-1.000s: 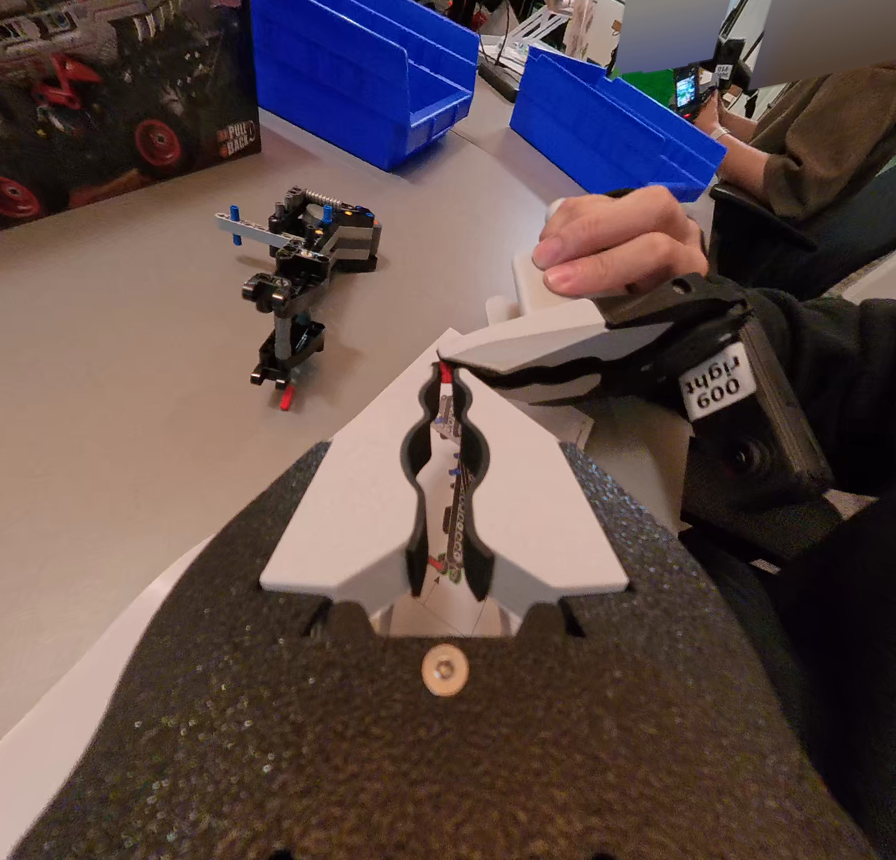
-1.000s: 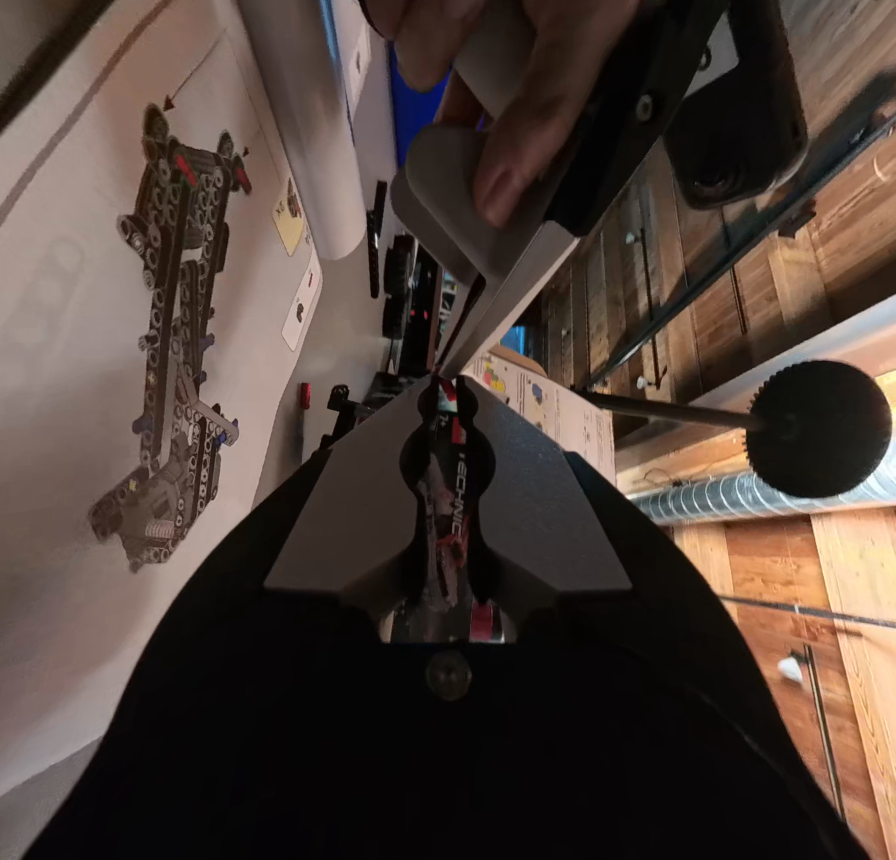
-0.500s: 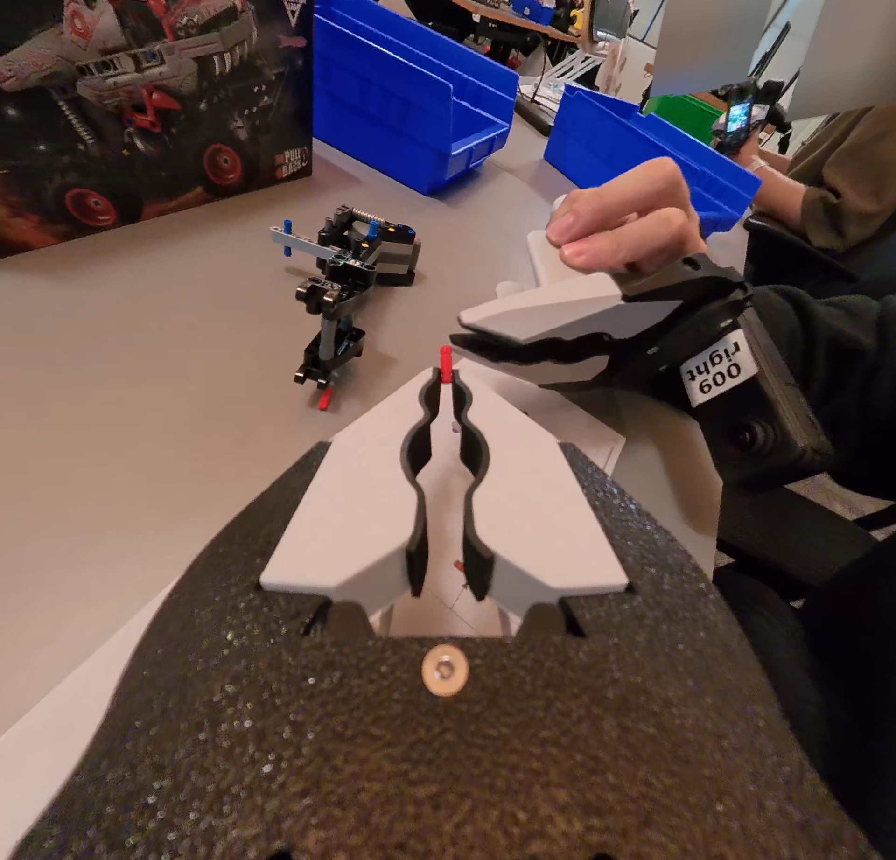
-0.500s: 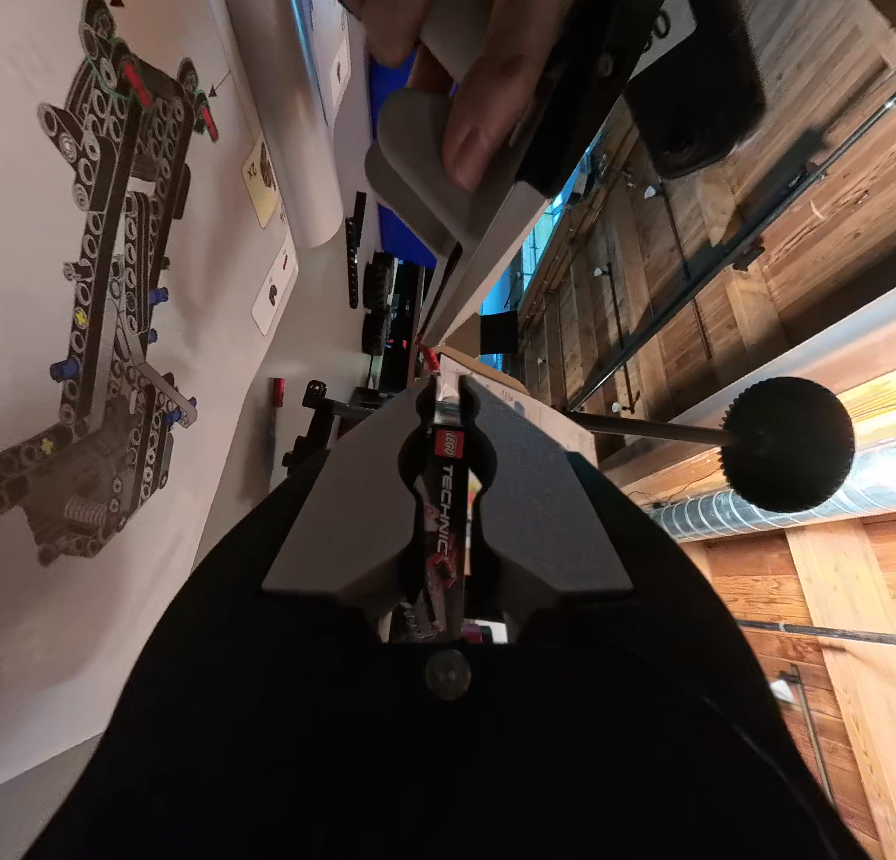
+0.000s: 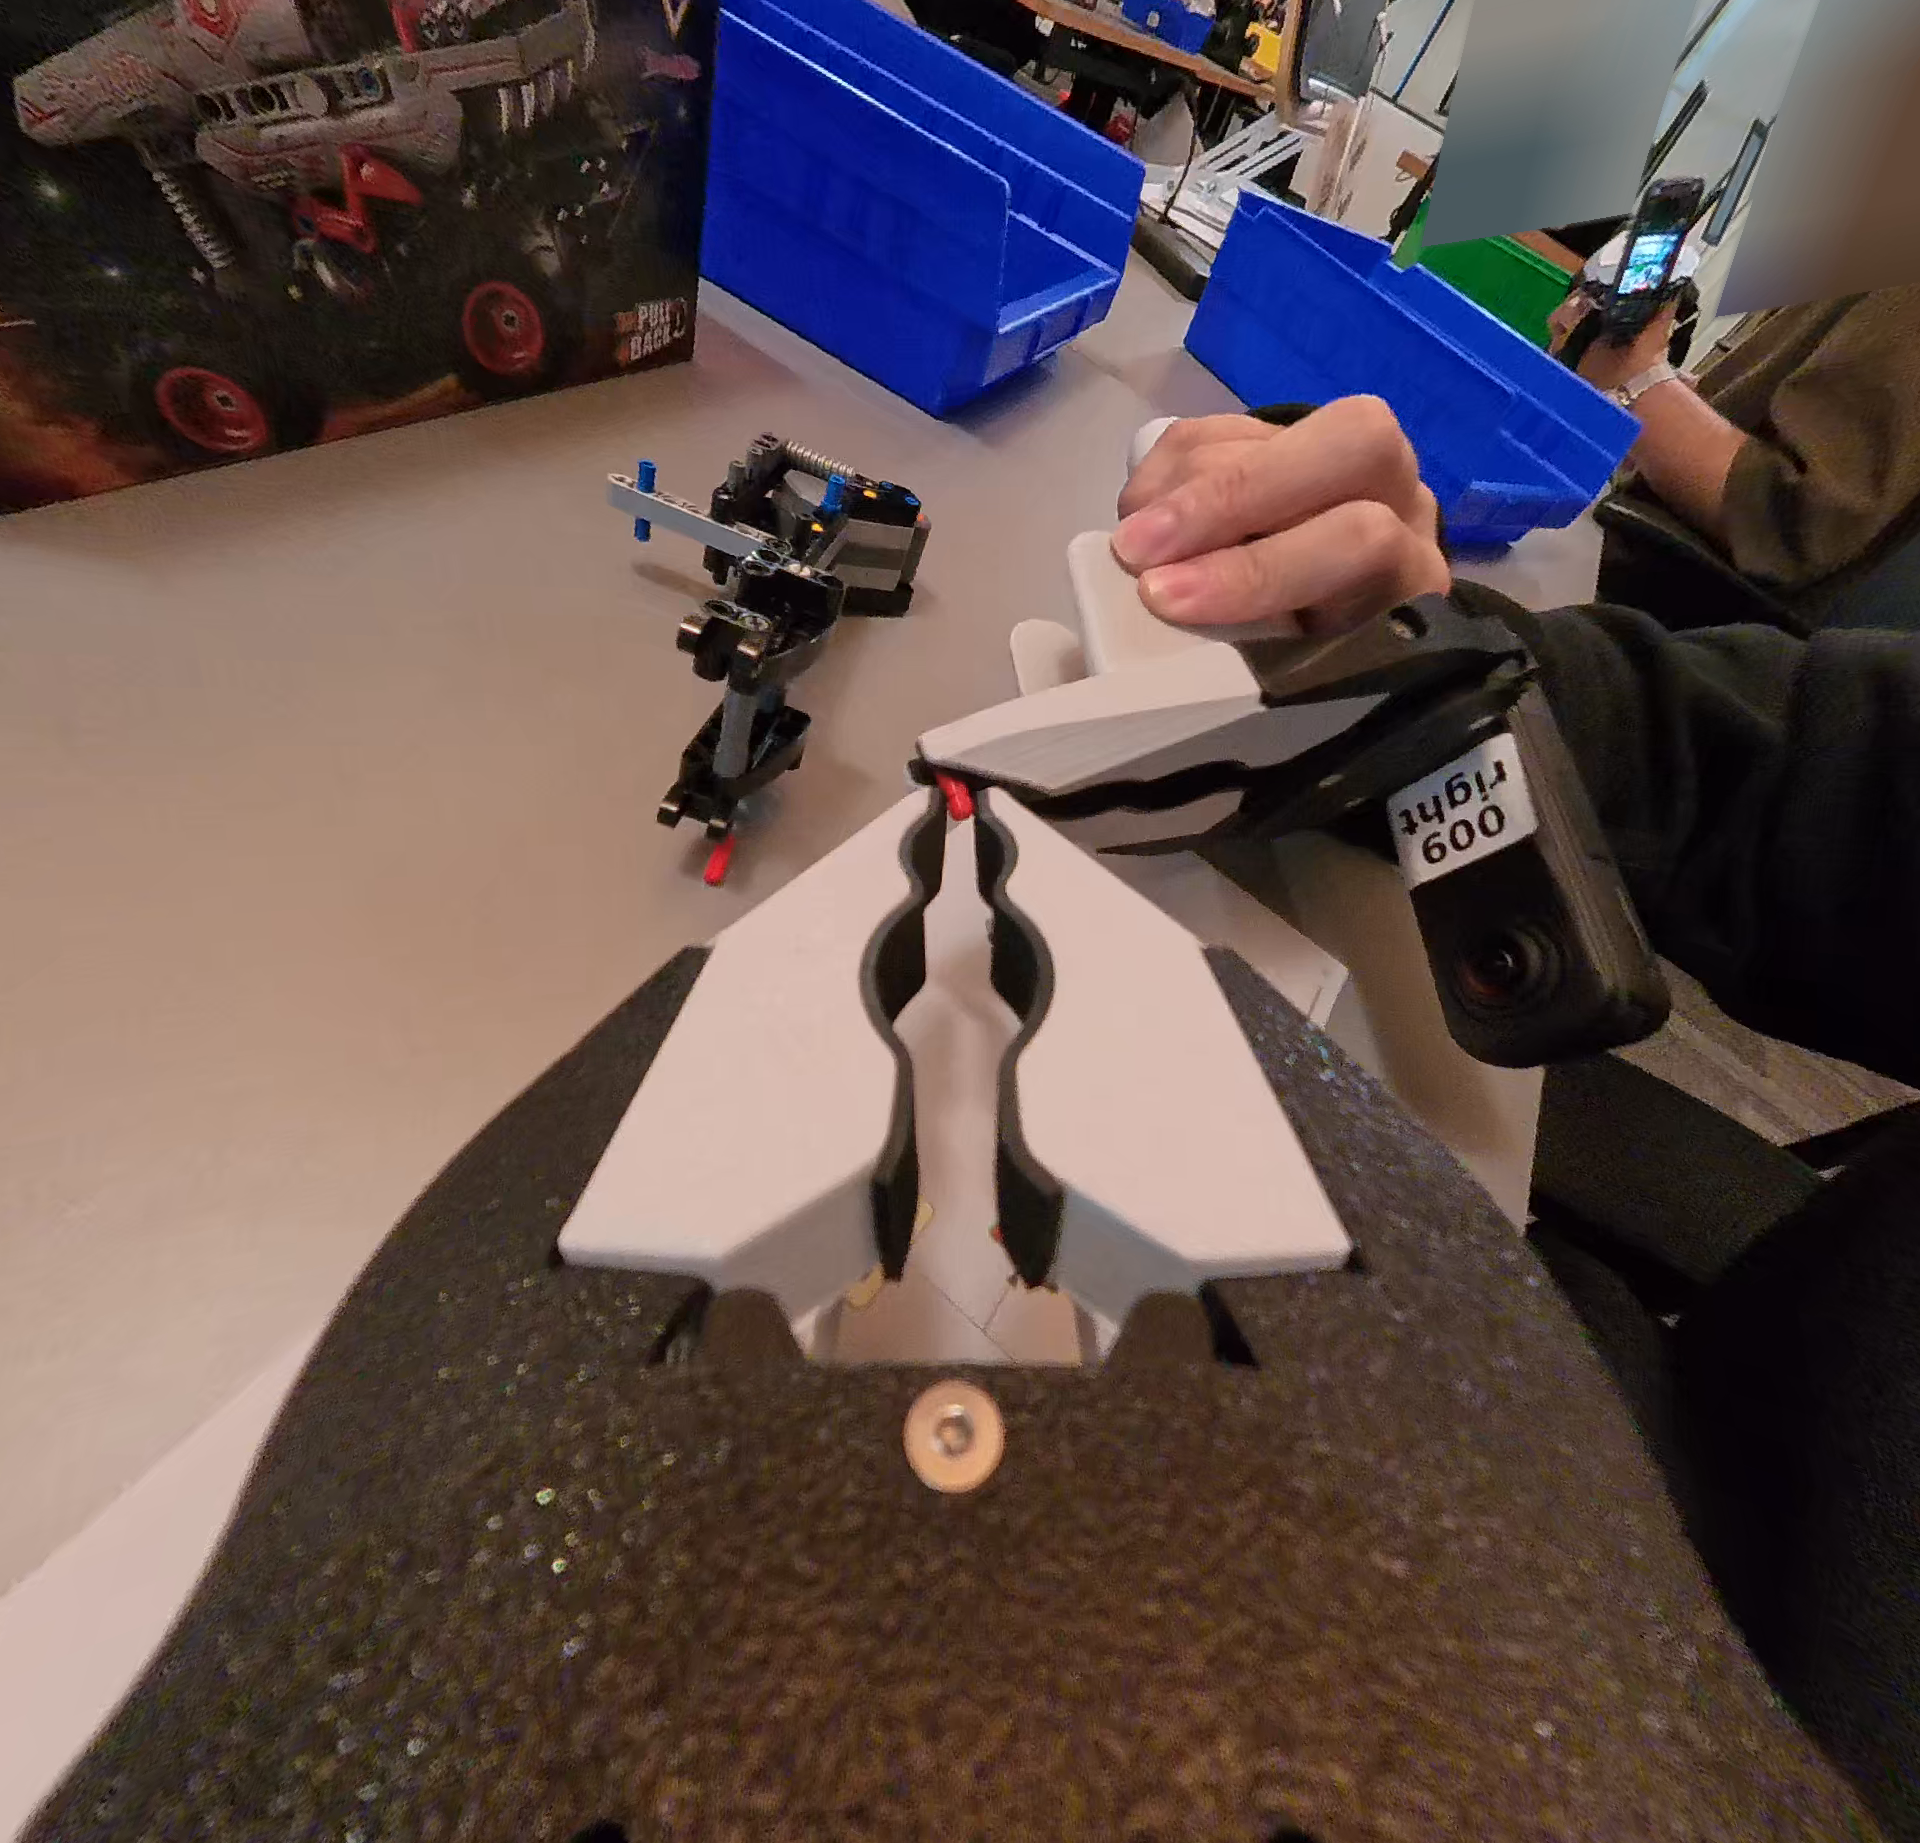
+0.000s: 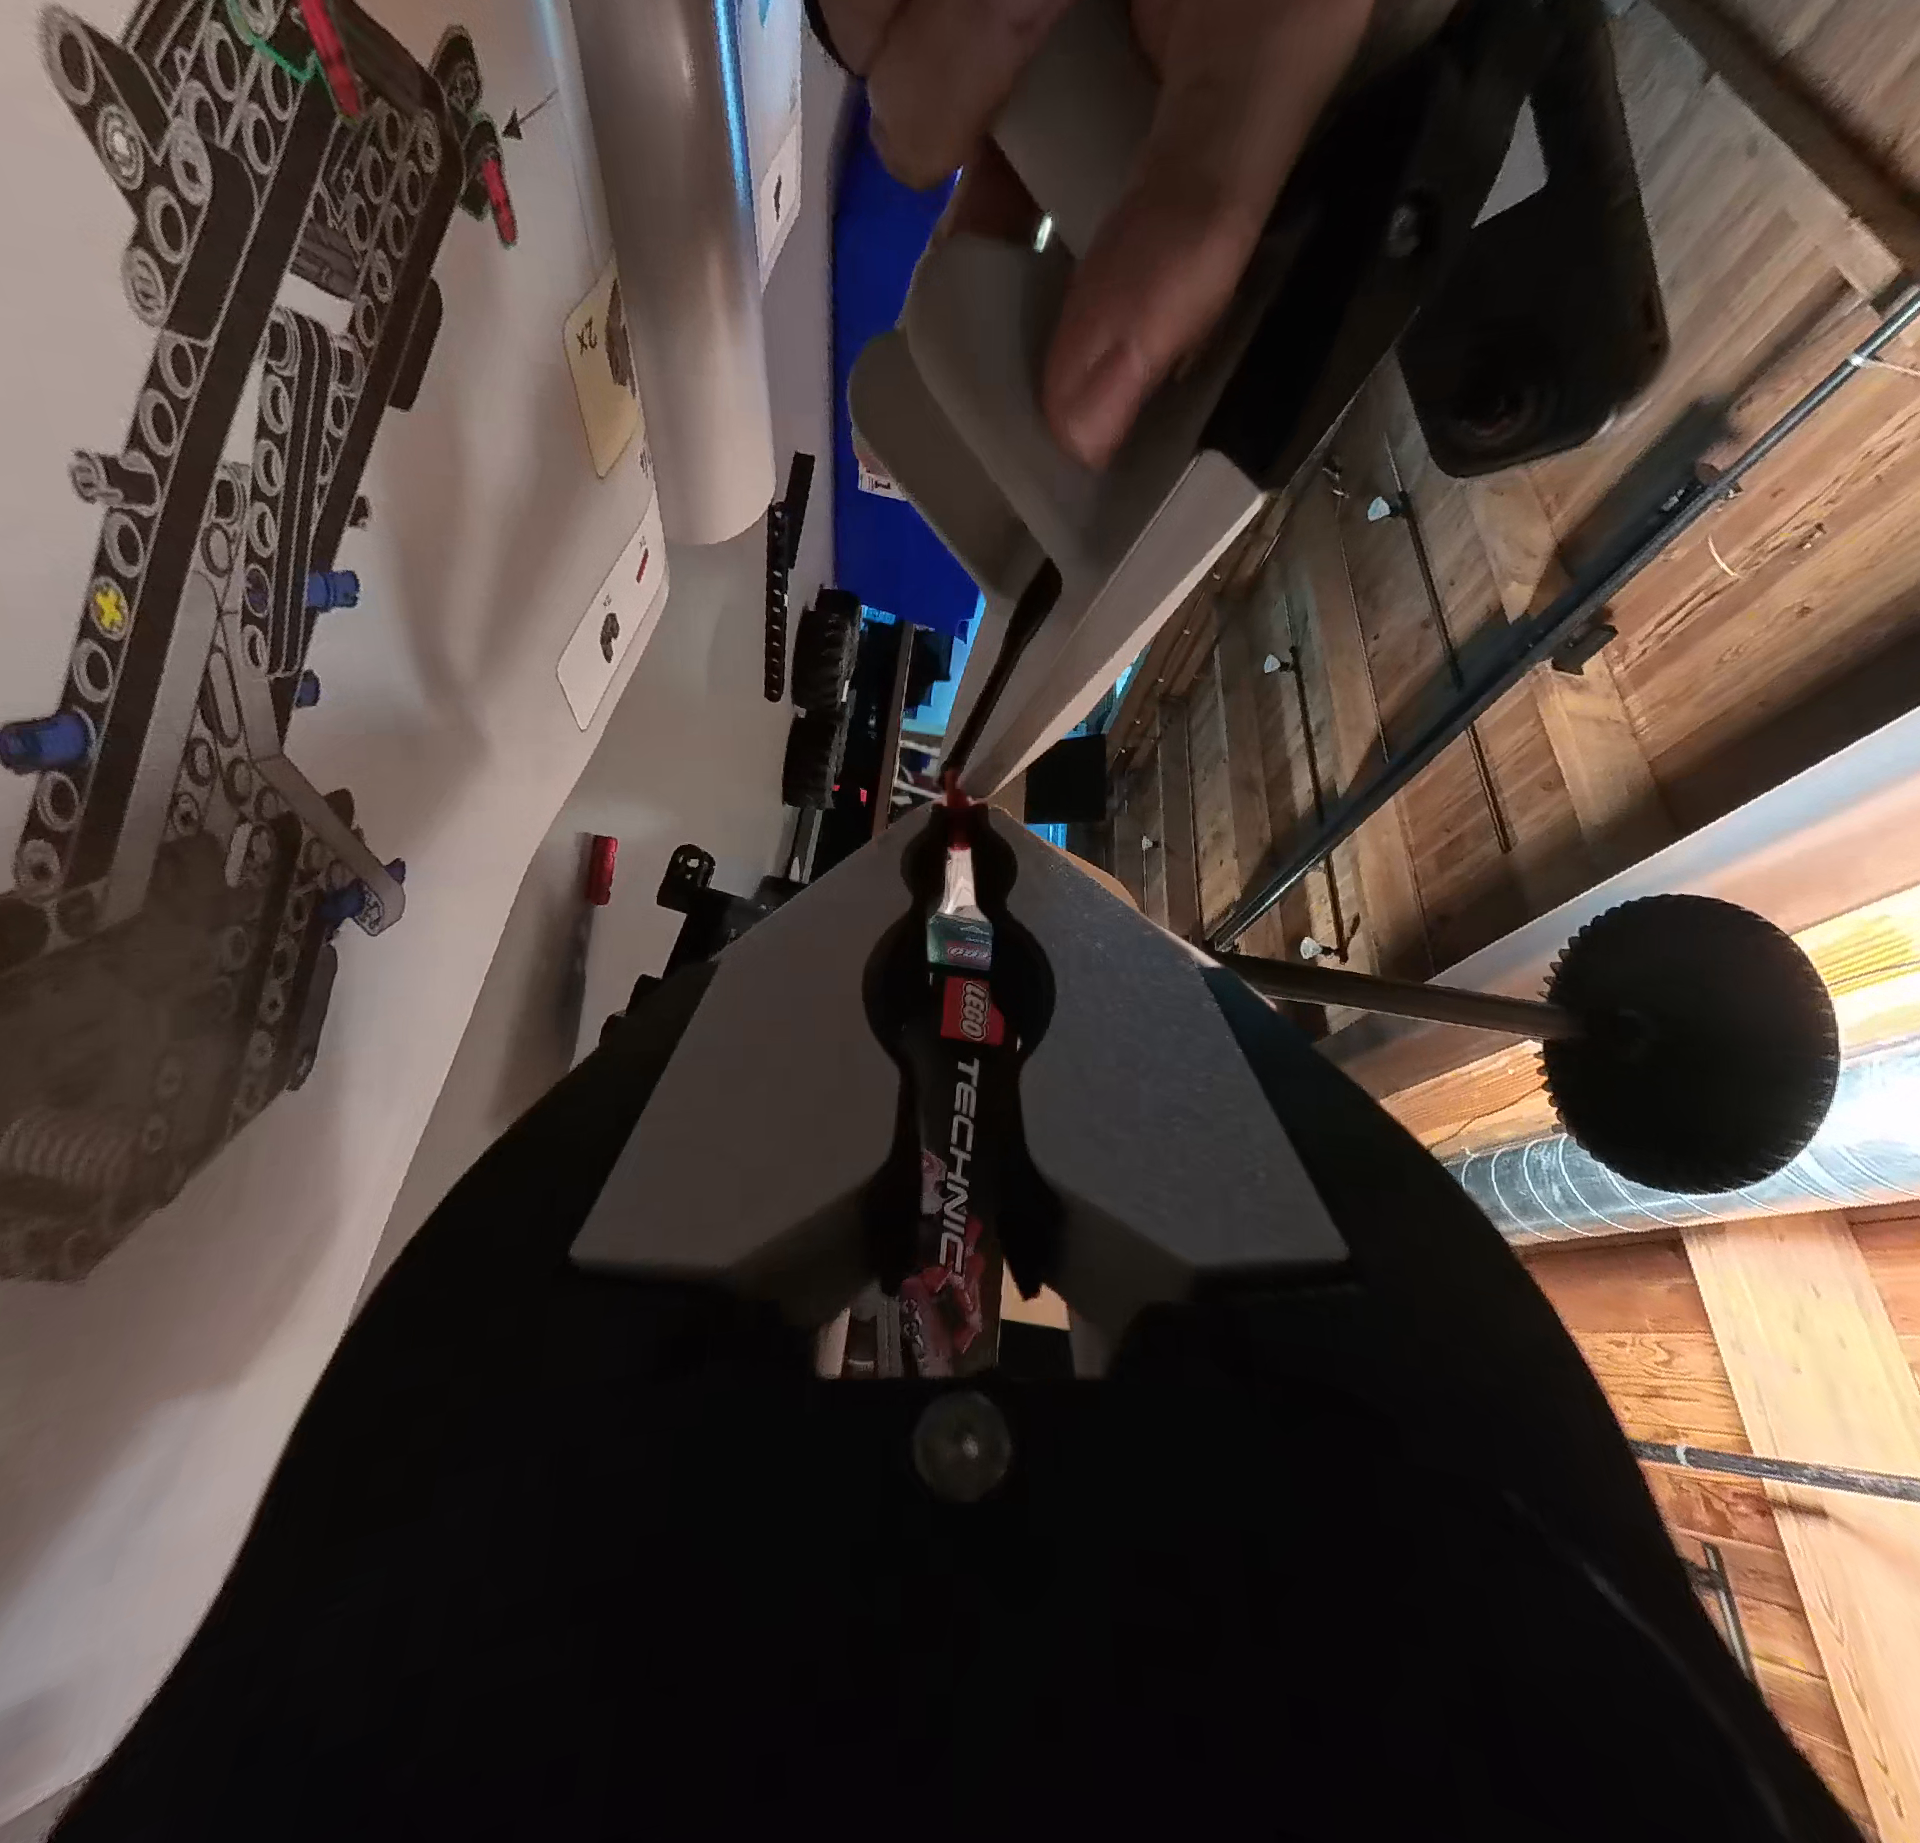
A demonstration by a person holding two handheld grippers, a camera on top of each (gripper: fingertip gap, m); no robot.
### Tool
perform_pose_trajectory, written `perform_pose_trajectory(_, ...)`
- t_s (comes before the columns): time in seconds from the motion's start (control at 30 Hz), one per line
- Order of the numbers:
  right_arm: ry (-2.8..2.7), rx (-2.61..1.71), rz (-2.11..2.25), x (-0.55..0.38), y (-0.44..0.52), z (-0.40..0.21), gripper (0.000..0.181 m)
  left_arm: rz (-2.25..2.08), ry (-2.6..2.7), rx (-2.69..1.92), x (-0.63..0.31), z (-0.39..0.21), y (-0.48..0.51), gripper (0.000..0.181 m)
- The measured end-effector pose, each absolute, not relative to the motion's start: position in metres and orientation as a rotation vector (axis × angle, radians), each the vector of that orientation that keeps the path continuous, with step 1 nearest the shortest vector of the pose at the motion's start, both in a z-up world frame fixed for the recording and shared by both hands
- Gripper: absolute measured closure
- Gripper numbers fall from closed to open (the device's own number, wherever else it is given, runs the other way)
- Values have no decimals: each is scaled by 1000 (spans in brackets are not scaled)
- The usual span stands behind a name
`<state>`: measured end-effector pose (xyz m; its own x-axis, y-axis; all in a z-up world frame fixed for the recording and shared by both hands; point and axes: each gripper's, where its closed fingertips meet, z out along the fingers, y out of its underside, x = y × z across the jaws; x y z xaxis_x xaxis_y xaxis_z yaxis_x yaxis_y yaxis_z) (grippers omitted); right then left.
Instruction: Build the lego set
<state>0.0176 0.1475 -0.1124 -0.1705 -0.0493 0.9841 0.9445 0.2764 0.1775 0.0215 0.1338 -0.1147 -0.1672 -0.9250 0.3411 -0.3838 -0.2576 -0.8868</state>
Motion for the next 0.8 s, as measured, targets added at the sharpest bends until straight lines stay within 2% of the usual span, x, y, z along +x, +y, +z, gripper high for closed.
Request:
perform_pose_trajectory(0.03,-1441,-892,-1122,18,148,-113,180,-1434,1496,-1610,23,-115,135,179)
perform_pose_trajectory(0.5,-1404,-935,-1088,26,153,-121,180,-1263,1445,-1611,27,-123,145,180)
perform_pose_trajectory(0.67,-1270,-1042,-1084,51,156,-101,154,-1340,1327,-1690,27,-119,156,180)
perform_pose_trajectory(0.77,-1335,-1150,-898,53,155,-99,136,-1496,1221,-1749,27,-114,156,180)
perform_pose_trajectory(0.8,-1350,-1223,-791,54,156,-97,135,-1554,1179,-1765,27,-111,156,180)
